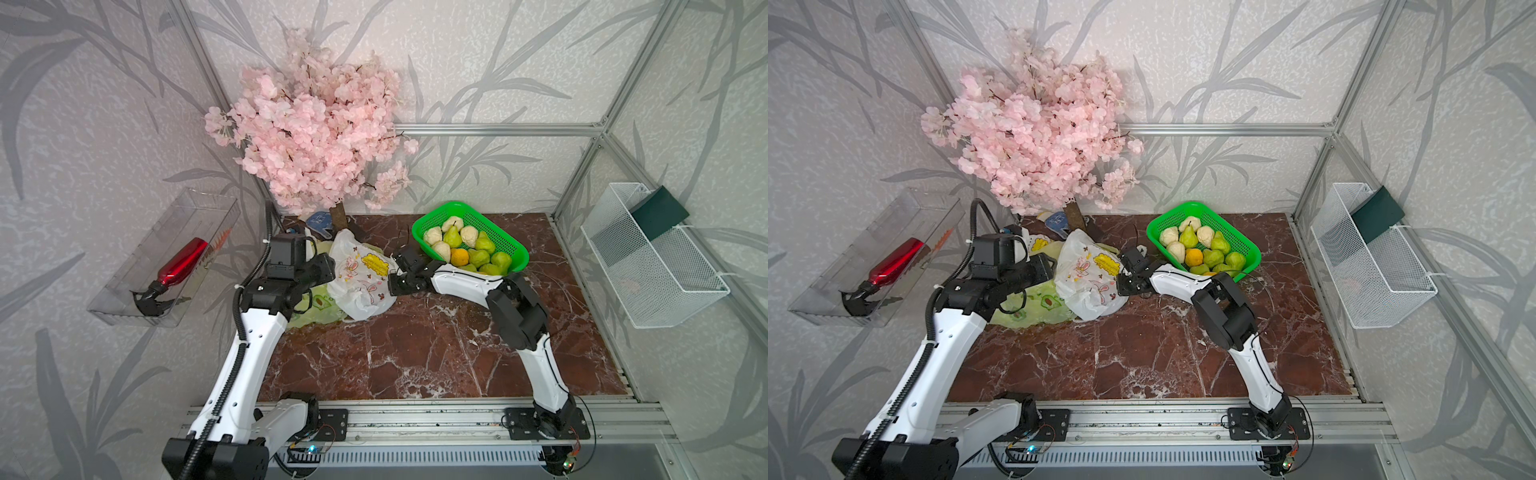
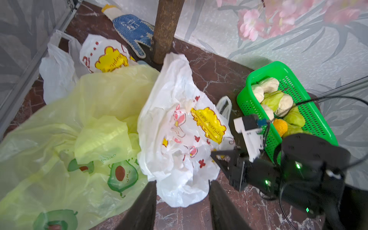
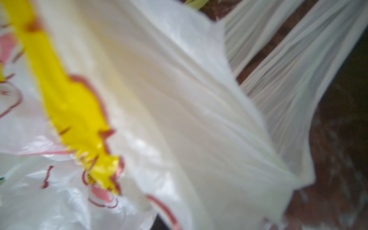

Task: Place the pears into plastic bags & tie knots
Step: Pick up the plastic bag.

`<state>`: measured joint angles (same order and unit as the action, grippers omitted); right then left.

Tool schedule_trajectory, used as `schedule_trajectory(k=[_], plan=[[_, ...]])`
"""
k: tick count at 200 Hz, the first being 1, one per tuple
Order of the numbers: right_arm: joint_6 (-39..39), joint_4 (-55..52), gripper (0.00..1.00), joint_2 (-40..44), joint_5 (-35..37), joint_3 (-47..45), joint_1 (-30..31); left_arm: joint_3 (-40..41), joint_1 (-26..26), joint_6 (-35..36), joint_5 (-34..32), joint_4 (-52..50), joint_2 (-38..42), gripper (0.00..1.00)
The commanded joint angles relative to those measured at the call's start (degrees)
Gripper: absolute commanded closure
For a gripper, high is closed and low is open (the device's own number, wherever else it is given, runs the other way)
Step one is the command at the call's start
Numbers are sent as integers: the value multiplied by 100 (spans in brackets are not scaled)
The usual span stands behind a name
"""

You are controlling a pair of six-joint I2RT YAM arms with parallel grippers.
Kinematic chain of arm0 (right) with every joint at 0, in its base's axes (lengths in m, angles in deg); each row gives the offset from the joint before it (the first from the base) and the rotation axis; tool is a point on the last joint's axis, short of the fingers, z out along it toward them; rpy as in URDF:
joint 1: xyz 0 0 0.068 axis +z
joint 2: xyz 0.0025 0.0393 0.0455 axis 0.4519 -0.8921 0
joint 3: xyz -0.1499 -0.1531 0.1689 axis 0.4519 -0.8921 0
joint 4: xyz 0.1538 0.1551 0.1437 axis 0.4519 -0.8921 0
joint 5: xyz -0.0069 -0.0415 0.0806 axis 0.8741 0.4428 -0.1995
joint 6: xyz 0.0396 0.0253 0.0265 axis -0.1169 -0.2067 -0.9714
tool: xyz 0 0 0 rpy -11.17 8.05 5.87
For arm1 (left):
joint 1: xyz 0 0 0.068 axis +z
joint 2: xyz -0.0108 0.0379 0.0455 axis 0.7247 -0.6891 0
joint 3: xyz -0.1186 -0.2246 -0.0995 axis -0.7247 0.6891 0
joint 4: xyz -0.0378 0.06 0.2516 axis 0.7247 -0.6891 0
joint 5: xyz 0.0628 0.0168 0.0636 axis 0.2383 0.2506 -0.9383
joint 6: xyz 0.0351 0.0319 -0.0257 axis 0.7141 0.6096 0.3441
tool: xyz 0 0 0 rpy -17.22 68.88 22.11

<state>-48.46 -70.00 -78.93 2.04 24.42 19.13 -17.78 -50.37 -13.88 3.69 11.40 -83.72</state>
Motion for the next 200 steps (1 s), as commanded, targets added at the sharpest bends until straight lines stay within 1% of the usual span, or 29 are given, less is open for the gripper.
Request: schedule_trajectory(k=[1, 15, 28, 38, 56, 66, 80, 93, 106, 119, 128, 145, 160, 173, 200], plan=[[1695, 1521, 100, 1722, 666, -1346, 311, -370, 40, 92, 234, -459, 127, 56], [2425, 2655, 100, 2660, 1002, -2708, 399, -496, 27, 59, 402, -497, 180, 56], [3090, 3455, 100, 3298, 1213, -3694, 410, -607, 1, -13, 611, -475, 182, 54], [3747, 4160, 100, 3767, 1357, -4453, 425, -658, -62, -85, 812, -396, 158, 47], [4718, 6091, 100, 4314, 1514, -5664, 428, -552, -114, -279, 1243, -124, 53, 33], [5162, 6490, 100, 4500, 1649, -5957, 428, -408, -104, -441, 1558, 143, 6, 22], [5624, 6378, 100, 4720, 1668, -6025, 428, -224, -91, -705, 2034, 498, -149, 7], [5749, 6487, 100, 4829, 1769, -6096, 436, -200, -98, -878, 2221, 655, -388, 1], [5763, 6766, 100, 4828, 1862, -6201, 436, -229, -100, -908, 2221, 593, -592, 1], [5772, 6749, 100, 4788, 1863, -6197, 442, -275, -112, -823, 2160, 413, -641, 1], [5733, 6716, 100, 4757, 1861, -6179, 445, -360, -127, -673, 1894, 139, -574, 1], [5697, 6727, 100, 4718, 1938, -6179, 460, -650, -226, -313, 1086, -615, -348, 2], [5667, 6673, 100, 4679, 2054, -6154, 454, -718, -288, -187, 784, -982, -51, 5], [5535, 6650, 100, 4624, 2253, -6112, 454, -628, -315, -261, 764, -1167, 165, 9], [5190, 6625, 100, 4592, 2777, -6061, 450, -91, -475, -590, 940, -1370, 458, 10]])
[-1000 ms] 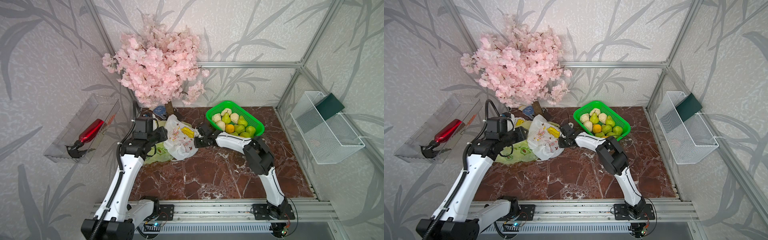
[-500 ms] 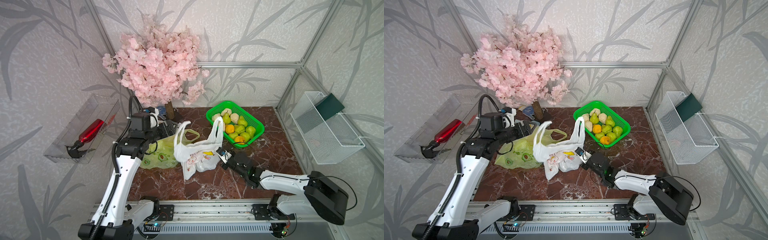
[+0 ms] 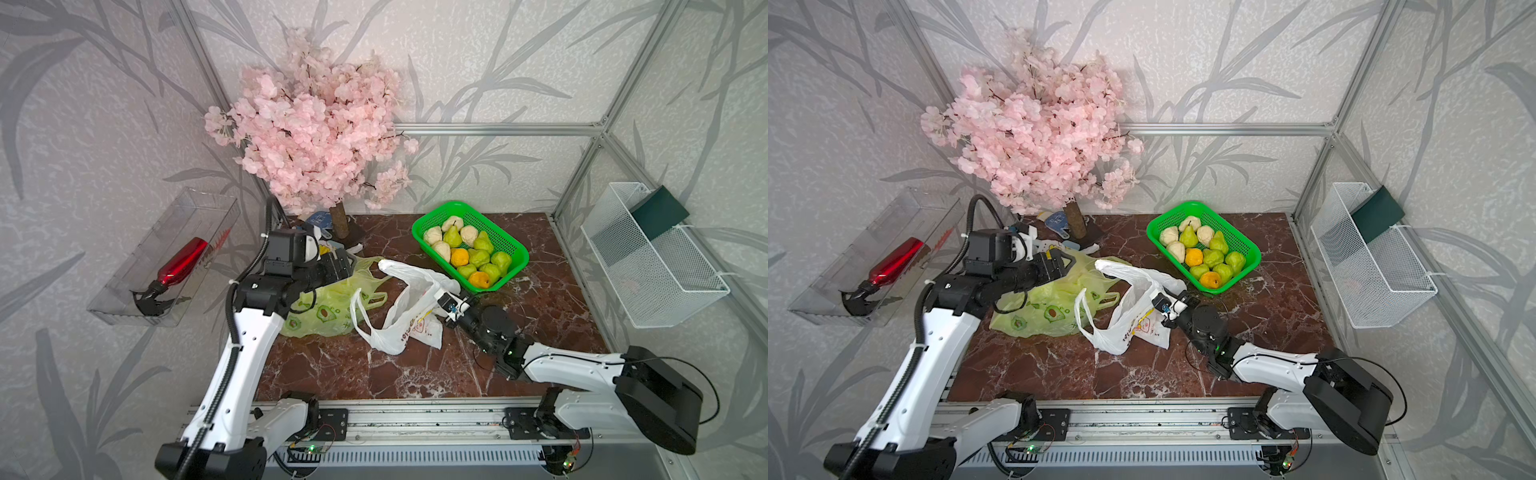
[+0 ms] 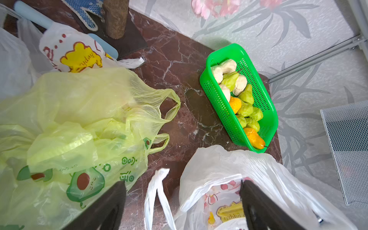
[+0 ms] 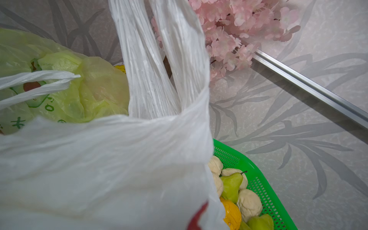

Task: Place the pears into plastic bags & tie knots
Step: Pick up the plastic bag.

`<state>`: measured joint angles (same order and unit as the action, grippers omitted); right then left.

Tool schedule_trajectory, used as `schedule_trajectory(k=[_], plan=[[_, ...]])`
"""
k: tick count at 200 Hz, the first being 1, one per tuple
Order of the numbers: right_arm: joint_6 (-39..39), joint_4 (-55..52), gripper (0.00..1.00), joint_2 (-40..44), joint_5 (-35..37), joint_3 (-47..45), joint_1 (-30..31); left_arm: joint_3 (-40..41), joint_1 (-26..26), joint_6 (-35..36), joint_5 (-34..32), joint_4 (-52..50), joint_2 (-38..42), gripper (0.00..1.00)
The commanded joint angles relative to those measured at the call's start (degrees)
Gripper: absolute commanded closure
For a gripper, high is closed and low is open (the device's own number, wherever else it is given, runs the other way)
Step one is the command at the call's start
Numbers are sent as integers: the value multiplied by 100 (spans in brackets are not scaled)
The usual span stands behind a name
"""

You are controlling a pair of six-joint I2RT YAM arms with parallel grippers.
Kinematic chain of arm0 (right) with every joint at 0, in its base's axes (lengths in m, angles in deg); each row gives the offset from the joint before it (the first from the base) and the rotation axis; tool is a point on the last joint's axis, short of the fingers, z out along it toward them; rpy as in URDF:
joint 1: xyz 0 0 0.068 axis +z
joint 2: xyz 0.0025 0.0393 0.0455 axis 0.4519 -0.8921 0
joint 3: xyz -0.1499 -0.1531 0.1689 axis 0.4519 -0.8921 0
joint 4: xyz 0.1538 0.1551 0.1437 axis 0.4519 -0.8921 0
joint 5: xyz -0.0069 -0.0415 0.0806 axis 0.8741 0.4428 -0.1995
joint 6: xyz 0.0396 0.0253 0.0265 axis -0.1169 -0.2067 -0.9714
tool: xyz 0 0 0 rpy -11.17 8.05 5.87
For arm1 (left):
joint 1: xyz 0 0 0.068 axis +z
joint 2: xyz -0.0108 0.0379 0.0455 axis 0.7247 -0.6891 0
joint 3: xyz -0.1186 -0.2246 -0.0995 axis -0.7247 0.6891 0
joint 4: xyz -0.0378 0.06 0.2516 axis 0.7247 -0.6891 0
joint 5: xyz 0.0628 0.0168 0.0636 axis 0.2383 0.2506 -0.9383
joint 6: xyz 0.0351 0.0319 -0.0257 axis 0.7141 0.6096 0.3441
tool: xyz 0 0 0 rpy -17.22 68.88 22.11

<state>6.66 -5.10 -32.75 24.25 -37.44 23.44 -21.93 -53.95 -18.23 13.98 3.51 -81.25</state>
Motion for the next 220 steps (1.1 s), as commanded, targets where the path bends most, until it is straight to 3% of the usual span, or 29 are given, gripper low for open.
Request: schedule_trajectory(k=[1, 35, 54, 79, 105, 118, 134, 142, 152, 162, 181, 196, 220], plan=[[-335, 136, 100, -25, 564, 127, 21, 356, -122, -170, -83, -584, 218, 10], [-617, 50, 100, 48, 669, 104, 23, 1421, -403, -1135, 606, 75, 468, 8], [-679, 41, 100, 33, 708, 95, 26, 1868, -772, -1654, 576, 771, 403, 6], [-783, 70, 100, -28, 697, 98, 32, 1935, -1218, -1682, 255, 1269, -282, 6], [-880, 32, 100, -24, 701, 104, 41, 1778, -1493, -1363, -155, 1065, -1075, 8], [-964, 15, 100, -32, 689, 95, 46, 1806, -1598, -1312, -467, 1131, -1243, 16], [-1090, -47, 100, -66, 681, 109, 50, 1981, -1653, -1475, -486, 1606, -1272, 32], [-1176, -95, 100, -66, 678, 119, 57, 2084, -1670, -1596, -421, 1944, -1270, 50], [-1284, -214, 100, -45, 670, 143, 58, 2182, -1695, -1741, -331, 2378, -1248, 79], [-1462, -464, 100, 35, 686, 179, 67, 2181, -1699, -1786, -245, 2669, -1227, 100], [-2091, -1603, 98, 379, 772, 370, 43, 1695, -1678, -1142, -614, 2196, -1093, 100], [-2857, -2820, 86, 792, 628, 548, -78, 1281, -1616, -462, -995, 1880, -909, 100], [-4459, -4844, 65, 1442, -474, 823, -673, 595, -1249, 368, -814, 1602, -909, 100]])
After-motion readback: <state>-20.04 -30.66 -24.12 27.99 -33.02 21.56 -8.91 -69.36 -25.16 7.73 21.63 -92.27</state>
